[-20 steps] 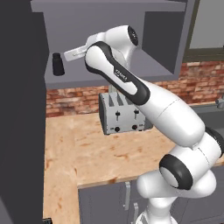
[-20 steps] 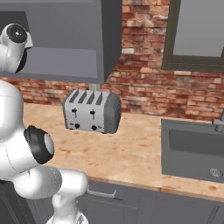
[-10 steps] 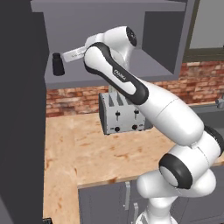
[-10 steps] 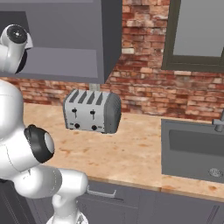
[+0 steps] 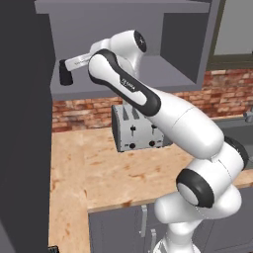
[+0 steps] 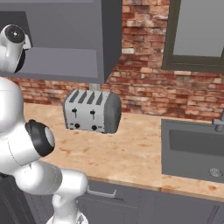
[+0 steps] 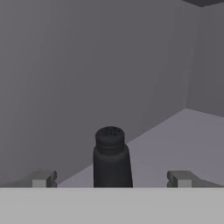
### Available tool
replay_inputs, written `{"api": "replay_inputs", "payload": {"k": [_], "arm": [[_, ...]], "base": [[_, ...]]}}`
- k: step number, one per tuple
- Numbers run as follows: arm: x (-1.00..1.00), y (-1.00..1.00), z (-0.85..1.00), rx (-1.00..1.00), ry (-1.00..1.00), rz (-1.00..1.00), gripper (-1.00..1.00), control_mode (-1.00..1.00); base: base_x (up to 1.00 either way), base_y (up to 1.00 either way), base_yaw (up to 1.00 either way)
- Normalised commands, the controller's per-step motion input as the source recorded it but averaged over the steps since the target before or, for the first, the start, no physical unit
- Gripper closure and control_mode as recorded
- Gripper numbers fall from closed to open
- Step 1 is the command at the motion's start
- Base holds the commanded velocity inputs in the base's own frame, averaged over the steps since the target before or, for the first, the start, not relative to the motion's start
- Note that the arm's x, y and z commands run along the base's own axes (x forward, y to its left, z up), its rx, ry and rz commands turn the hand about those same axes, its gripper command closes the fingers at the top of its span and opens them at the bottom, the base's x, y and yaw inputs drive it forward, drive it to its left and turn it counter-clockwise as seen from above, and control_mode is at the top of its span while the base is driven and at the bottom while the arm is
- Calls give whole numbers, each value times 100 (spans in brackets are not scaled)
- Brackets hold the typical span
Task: Collect the paprika, ketchup, and shaker from the cabinet and place them next to the stove.
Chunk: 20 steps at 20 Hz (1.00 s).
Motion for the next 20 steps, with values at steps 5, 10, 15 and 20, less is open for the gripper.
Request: {"api": "replay_inputs", "payload": {"k": [5, 10, 15, 20], "arm": [[3, 0, -3, 0, 0, 0, -100, -100], [6, 14, -12, 0, 3, 0, -100, -100], [12, 11, -9, 0, 2, 0, -100, -100], [15, 0, -3, 0, 0, 0, -100, -100]], "base": [[0, 0, 0], [0, 0, 0], [0, 0, 0], [0, 0, 0]]}}
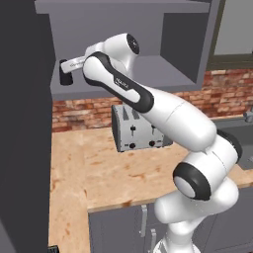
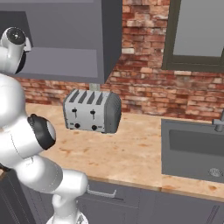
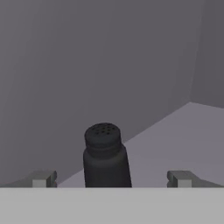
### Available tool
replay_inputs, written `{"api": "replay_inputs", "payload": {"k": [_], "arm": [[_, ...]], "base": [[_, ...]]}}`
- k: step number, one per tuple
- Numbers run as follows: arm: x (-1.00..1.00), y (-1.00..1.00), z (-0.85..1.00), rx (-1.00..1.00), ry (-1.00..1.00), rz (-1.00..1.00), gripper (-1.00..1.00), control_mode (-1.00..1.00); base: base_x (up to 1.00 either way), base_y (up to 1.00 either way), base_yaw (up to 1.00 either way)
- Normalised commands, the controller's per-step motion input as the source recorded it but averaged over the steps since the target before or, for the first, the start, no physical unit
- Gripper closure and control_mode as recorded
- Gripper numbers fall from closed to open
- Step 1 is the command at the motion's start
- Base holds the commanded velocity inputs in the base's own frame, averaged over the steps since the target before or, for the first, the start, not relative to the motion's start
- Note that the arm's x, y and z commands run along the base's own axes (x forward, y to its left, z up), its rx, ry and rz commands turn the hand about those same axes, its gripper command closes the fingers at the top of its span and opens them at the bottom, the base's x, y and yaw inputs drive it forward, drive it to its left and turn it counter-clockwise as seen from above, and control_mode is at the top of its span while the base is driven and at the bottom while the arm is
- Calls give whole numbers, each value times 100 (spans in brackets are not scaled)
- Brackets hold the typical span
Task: Collect the paprika, ketchup, and shaker from the cabinet and place them next to the stove.
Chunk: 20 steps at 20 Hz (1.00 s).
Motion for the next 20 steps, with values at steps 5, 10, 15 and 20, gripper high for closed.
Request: {"api": "replay_inputs", "payload": {"k": [5, 10, 15, 20], "arm": [[14, 9, -10, 0, 0, 0, -100, -100], [8, 27, -12, 0, 0, 0, -100, -100], [4, 28, -11, 0, 0, 0, -100, -100], [4, 20, -10, 0, 0, 0, 100, -100]], "base": [[0, 0, 0], [0, 0, 0], [0, 0, 0], [0, 0, 0]]}}
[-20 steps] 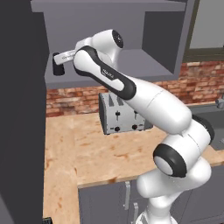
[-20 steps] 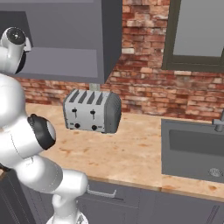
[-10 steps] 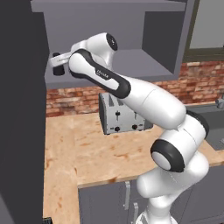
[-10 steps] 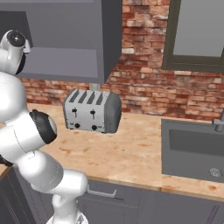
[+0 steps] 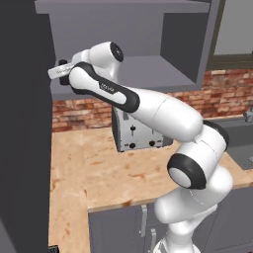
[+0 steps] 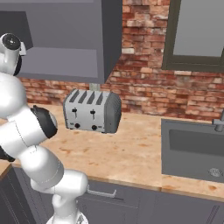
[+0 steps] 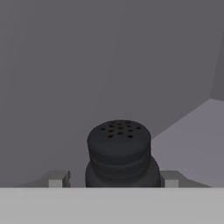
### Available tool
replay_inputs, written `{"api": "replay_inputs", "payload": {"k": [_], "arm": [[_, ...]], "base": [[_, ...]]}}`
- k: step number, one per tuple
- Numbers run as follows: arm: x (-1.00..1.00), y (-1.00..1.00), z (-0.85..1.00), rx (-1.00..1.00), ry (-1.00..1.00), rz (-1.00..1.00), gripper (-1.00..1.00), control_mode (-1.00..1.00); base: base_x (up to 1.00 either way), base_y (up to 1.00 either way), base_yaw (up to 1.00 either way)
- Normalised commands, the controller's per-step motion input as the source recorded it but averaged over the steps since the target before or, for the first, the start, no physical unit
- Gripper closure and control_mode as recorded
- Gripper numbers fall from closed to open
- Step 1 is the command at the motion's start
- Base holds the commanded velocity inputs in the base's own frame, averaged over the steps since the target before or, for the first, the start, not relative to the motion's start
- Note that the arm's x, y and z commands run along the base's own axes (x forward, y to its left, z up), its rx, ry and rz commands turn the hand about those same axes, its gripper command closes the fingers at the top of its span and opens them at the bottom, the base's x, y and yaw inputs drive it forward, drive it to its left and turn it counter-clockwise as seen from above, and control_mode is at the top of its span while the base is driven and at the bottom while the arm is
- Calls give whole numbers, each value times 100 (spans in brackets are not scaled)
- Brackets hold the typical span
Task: Collect the paprika, ketchup, and shaker from the cabinet and place them next to the stove.
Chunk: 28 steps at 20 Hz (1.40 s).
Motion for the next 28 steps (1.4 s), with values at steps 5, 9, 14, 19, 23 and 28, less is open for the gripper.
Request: {"api": "replay_inputs", "payload": {"k": [5, 9, 14, 19, 23, 28], "arm": [[5, 1, -2, 0, 0, 0, 100, -100], [0, 0, 0, 0, 0, 0, 100, -100], [0, 0, 0, 0, -1, 0, 100, -100], [0, 0, 0, 0, -3, 0, 100, -100], [0, 0, -2, 1, -3, 0, 100, -100], [-8, -10, -9, 3, -7, 0, 100, -100]], "base": [[0, 0, 0], [0, 0, 0], [0, 0, 0], [0, 0, 0], [0, 0, 0], [0, 0, 0]]}}
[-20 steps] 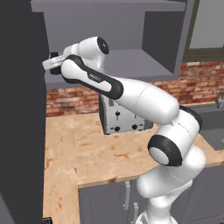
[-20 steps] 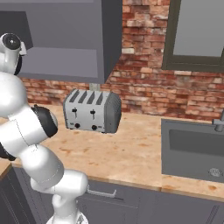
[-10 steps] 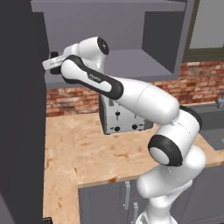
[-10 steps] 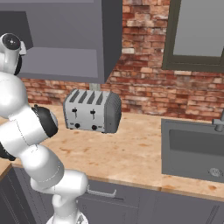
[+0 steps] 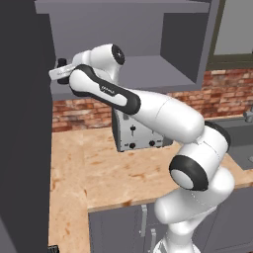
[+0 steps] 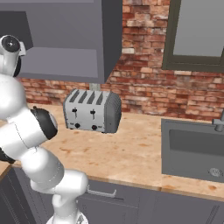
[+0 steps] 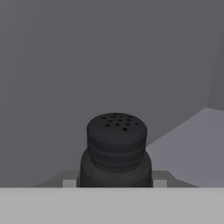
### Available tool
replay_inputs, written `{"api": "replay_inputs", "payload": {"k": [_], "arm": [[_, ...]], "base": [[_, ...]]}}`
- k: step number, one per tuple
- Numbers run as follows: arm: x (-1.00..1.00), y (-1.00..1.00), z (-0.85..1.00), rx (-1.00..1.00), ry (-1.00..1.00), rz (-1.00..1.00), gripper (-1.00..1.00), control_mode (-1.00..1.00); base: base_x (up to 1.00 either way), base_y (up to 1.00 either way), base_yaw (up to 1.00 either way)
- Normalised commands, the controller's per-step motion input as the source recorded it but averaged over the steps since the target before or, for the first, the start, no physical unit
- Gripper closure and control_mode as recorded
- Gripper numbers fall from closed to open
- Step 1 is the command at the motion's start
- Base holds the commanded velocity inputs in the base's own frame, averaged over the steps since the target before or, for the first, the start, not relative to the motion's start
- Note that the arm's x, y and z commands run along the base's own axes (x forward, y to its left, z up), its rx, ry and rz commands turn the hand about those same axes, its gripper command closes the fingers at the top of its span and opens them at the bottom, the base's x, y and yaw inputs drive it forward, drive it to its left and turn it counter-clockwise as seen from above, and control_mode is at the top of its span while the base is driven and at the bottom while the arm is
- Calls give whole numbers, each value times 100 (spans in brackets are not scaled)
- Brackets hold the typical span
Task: Collect the paprika, ketchup, and shaker from the cabinet and place them next to the stove.
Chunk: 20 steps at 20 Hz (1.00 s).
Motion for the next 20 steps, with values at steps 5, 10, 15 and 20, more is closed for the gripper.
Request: {"api": "replay_inputs", "payload": {"k": [5, 10, 15, 20], "arm": [[-32, -26, -8, 7, -12, 2, 100, -100], [-50, -39, 0, 6, -11, 3, 100, -100], [-56, -38, 18, 1, -8, 1, 100, -100], [-46, -54, 38, 0, 0, 0, 100, -100]], "base": [[0, 0, 0], [0, 0, 0], [0, 0, 0], [0, 0, 0]]}}
